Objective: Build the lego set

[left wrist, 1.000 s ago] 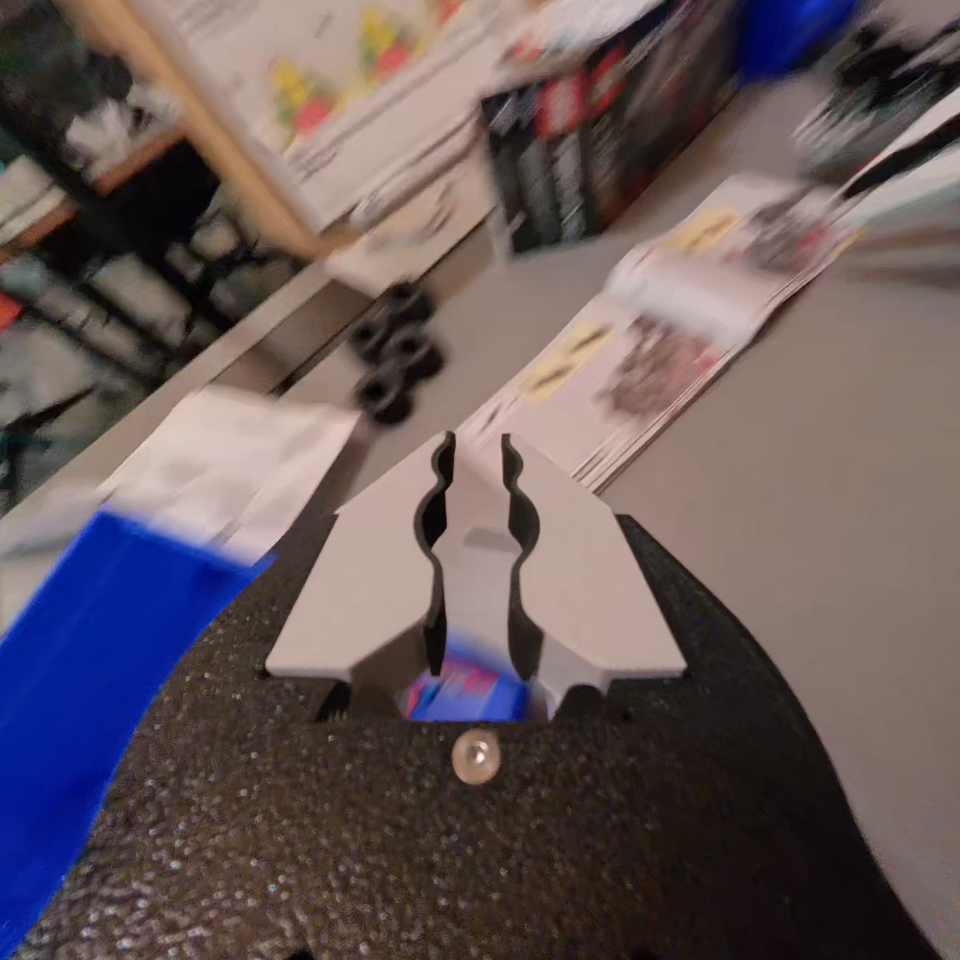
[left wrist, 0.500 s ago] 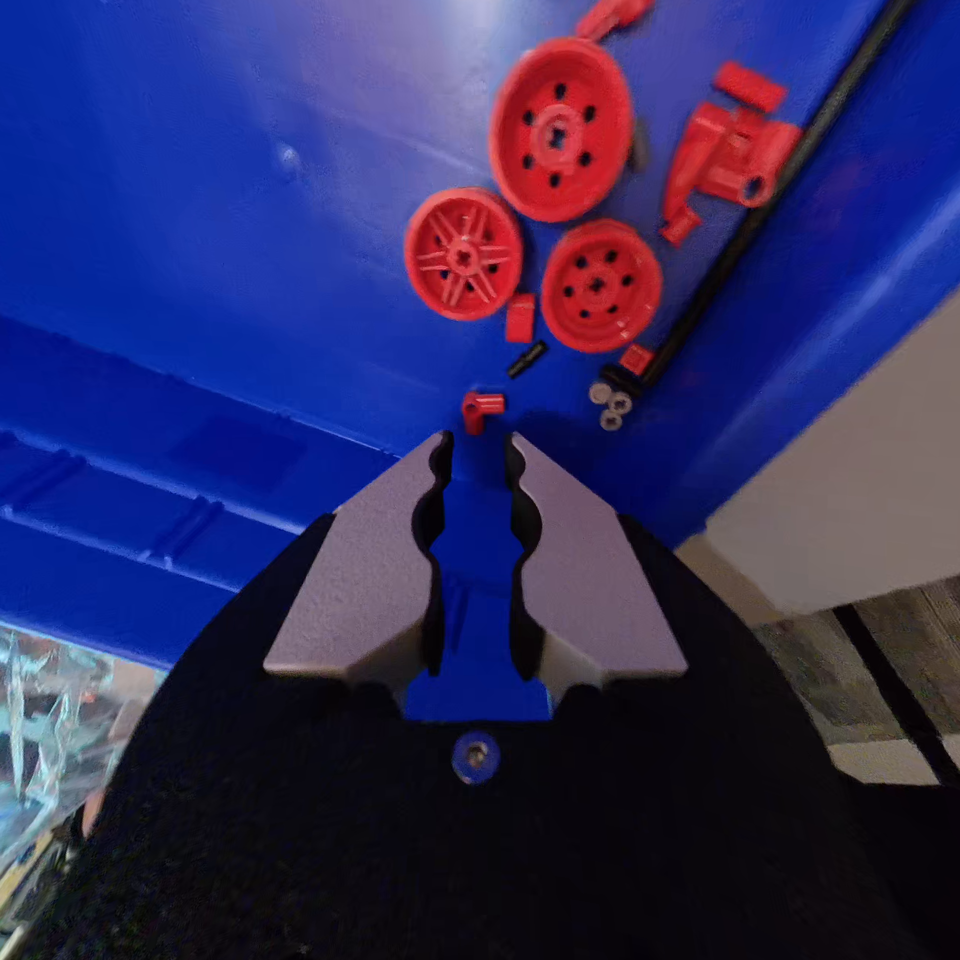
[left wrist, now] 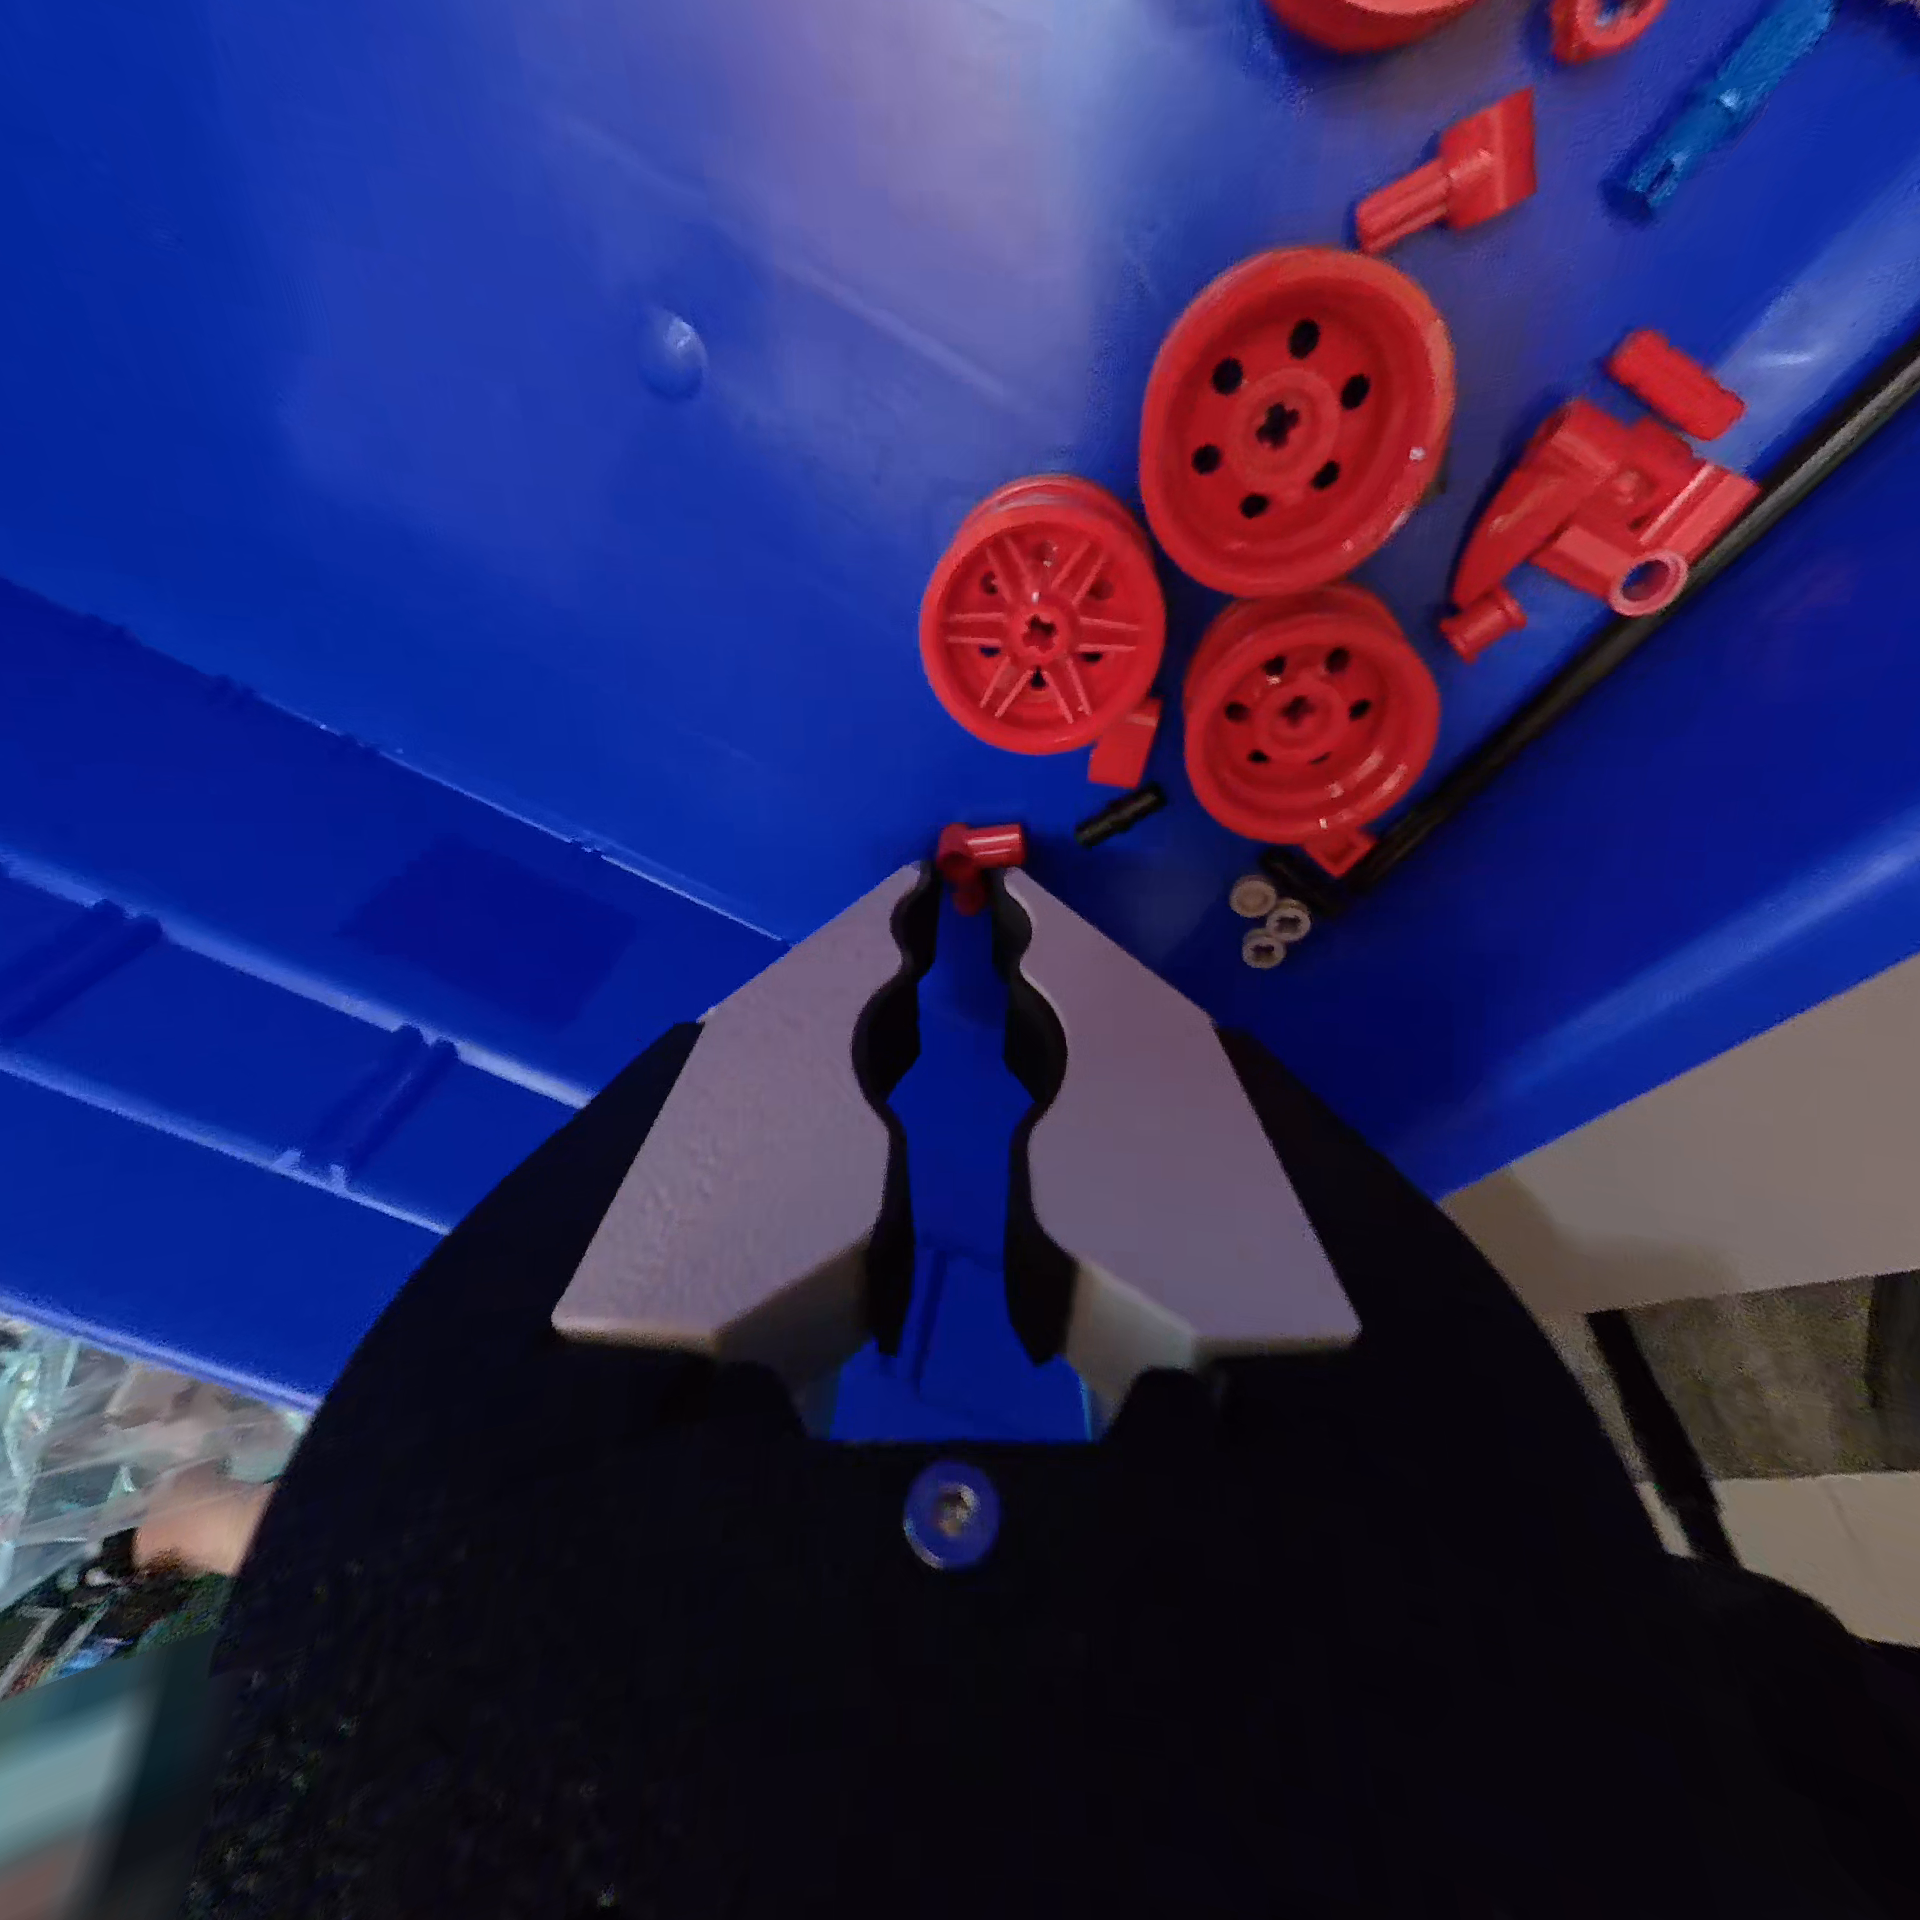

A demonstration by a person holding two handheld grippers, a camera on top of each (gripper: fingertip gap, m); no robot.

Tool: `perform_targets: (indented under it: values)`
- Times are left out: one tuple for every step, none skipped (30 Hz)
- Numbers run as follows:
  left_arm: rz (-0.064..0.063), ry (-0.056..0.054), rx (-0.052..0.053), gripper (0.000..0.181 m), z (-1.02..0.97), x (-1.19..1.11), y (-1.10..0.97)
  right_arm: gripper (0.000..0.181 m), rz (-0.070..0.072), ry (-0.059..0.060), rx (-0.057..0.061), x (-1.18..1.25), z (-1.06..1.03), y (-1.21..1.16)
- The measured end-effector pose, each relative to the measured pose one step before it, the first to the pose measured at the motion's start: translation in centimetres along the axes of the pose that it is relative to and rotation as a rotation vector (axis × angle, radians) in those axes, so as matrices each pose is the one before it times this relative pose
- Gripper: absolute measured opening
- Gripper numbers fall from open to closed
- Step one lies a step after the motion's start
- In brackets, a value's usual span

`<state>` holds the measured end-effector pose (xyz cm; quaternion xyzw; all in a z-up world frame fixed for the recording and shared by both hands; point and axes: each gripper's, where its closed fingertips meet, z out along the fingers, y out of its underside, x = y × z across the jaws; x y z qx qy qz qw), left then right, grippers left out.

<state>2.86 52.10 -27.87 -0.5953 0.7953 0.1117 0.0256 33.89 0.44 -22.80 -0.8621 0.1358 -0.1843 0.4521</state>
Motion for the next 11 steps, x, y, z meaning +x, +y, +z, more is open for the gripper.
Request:
perform_targets:
  values:
    - [-0.0288, -0.0017, 0.0101, 0.007, -0.021, -0.077, -0.026, 0.01, -0.0043, -0.0063, 0.0103, 0.031, -0.002, -0.162]
    - [-0.0313, -0.0065, 0.0135, 0.006, -0.052, -0.143, -0.043, 0.012, -0.0044, -0.0153, 0.0207, -0.16, -0.053, -0.332]
    - [-0.0289, -0.0116, 0.0116, 0.006, -0.08, -0.188, 0.015, 0.012, -0.0074, -0.0142, 0.0266, -0.185, -0.053, -0.397]
    - [-0.0304, -0.0192, 0.0064, 0.006, -0.096, -0.284, 0.089, 0.011, -0.0088, -0.0038, 0.0238, -0.049, -0.027, -0.31]
    - [-0.0269, -0.0199, 0.0105, 0.006, -0.115, -0.288, 0.019, 0.011, -0.0091, -0.0028, 0.014, -0.034, 0.032, -0.118]
    - [-0.02, -0.0112, 0.0178, 0.005, -0.139, -0.131, -0.103, 0.012, -0.0066, 0.0025, 0.0035, 0.048, 0.049, 0.034]
    - [-0.0169, -0.0123, 0.0224, 0.005, -0.168, -0.149, -0.177, 0.013, -0.007, 0.0082, -0.0013, 0.144, 0.08, 0.116]
    - [-0.0167, -0.0199, 0.024, 0.006, -0.201, -0.267, -0.229, 0.017, -0.0119, 0.0107, 0.0004, 0.155, 0.123, 0.061]
    - [-0.0112, -0.0131, 0.0189, 0.006, -0.212, -0.155, -0.143, 0.019, -0.0165, 0.0078, 0.0037, 0.06, 0.138, -0.017]
    - [-0.005, -0.0075, 0.0155, 0.006, -0.247, -0.062, -0.078, 0.019, -0.0182, -0.0032, 0.0016, -0.103, 0.166, -0.029]
    - [-0.0075, -0.0207, 0.0202, 0.006, -0.286, -0.287, -0.16, 0.019, -0.0136, -0.0025, -0.0036, -0.06, 0.184, 0.022]
